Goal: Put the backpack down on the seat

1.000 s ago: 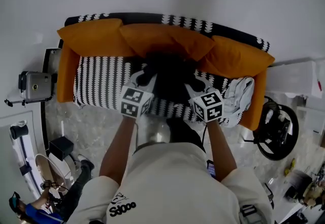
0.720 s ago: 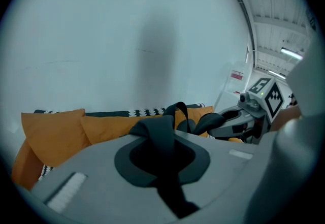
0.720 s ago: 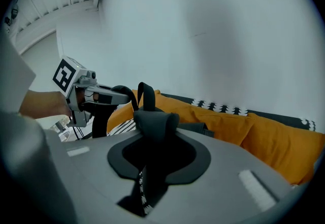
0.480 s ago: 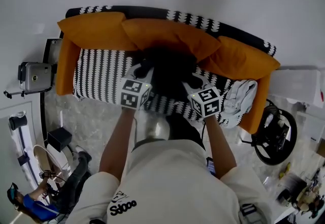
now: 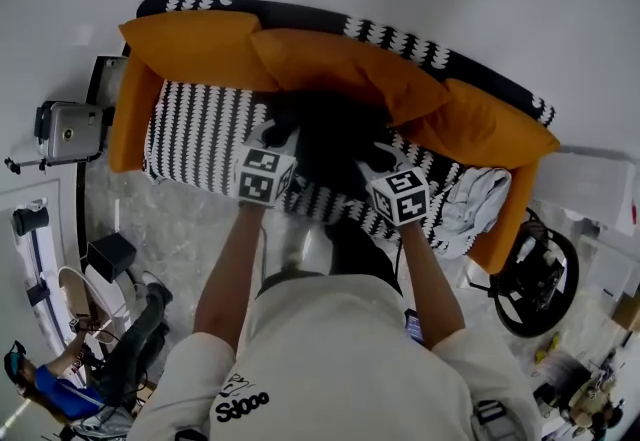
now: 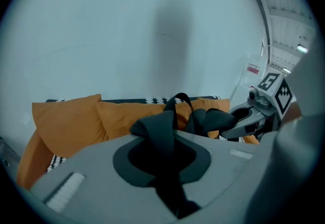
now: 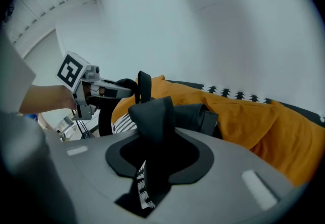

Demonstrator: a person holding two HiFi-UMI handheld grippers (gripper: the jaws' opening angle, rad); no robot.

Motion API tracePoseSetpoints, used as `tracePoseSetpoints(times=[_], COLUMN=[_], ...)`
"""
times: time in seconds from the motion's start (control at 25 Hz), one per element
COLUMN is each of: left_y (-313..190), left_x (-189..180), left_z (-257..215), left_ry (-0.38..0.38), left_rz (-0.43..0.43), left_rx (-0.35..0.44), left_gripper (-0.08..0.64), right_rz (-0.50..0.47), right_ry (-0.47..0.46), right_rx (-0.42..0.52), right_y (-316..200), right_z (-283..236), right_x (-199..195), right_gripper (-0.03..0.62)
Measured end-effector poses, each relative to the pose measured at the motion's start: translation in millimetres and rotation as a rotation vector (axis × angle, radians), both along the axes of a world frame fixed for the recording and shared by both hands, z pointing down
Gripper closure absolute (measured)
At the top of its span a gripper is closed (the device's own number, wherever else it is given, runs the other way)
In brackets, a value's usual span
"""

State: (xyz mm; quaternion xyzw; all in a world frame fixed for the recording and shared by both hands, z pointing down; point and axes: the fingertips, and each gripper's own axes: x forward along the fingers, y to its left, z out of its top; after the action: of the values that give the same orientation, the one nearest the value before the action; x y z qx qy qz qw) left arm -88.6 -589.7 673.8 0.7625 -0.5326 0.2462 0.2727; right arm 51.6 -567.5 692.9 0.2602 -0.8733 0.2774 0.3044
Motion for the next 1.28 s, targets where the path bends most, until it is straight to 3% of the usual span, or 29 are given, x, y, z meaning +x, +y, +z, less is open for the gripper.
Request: tracePoseSetpoints(times=[0.36,0.6,0.92,1.28], left_y=[-0.7,27.3,76.3,129.3], left_x=[-14.3,-19.7,-24.1,-50.9], left_z=[24.1,46.0,57.9,41.9], left_ry=[0.019,0.047,0.084,0.065], left_rz=[-0.049,-0.064,-0.085,-0.117], left_rx=[-0.021,-0.077,-0.106,-0.047], left_gripper=[0.467,0.363,0.238,0.229], right_rz=[0.018,0.046,0.121,0.169], right_ry=[0.015,-0.012,0.005,0.029], right_rx=[-0.062,-0.118,-0.090,-0.027], right_y=[-6.6,3.6,37.4,83.8], right_z=[20.3,22.6,10.1,-13.7], right_x=[-9.7,-11.6,3.4,11.1], right_gripper=[0.457,0.372,0.286,0.285])
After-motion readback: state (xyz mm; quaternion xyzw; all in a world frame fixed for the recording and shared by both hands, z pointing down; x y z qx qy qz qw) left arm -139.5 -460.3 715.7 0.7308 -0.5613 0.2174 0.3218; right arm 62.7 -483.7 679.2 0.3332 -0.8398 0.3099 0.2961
